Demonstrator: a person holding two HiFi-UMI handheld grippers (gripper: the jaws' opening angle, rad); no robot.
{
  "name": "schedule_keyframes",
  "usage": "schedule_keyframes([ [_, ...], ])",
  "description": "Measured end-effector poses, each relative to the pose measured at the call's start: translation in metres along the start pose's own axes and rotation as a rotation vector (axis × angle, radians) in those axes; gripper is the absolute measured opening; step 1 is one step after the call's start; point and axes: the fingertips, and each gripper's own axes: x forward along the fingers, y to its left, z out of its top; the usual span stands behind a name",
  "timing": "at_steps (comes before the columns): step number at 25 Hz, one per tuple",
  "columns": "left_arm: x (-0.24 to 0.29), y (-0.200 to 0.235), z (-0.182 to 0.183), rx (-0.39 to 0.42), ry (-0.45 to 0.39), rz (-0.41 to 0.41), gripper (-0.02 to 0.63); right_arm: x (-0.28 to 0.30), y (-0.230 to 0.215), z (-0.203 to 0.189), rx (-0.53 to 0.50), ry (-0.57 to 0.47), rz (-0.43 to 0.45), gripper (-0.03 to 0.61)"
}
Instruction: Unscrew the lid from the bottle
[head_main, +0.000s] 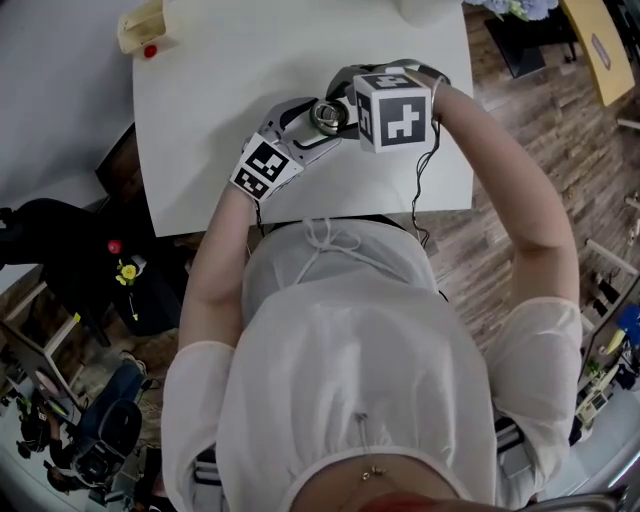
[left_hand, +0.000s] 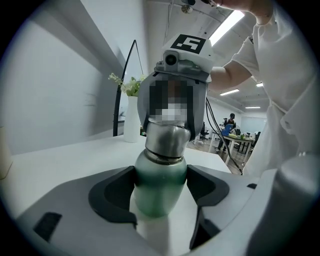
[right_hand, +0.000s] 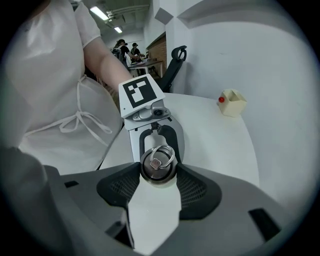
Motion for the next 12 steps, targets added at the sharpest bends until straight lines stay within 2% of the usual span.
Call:
schedule_keyframes([
  [4, 0.0, -0.001, 0.002, -0.006, 0.001, 0.004, 0.345, -0.008, -0.003, -0.002, 0.139, -0.078, -0.065, 0.265],
  [8, 0.001, -0.003, 0.0, -0.018, 0.011, 0.002, 0.345, -0.021, -0.003, -0.005, 0.41, -0.203, -0.113, 0.273],
  [12, 0.001, -0.003, 0.001, -0.023, 0.01, -0.003, 0.347, -0.013, -0.004, -0.009, 0.665, -0.232, -0.125, 0.272],
])
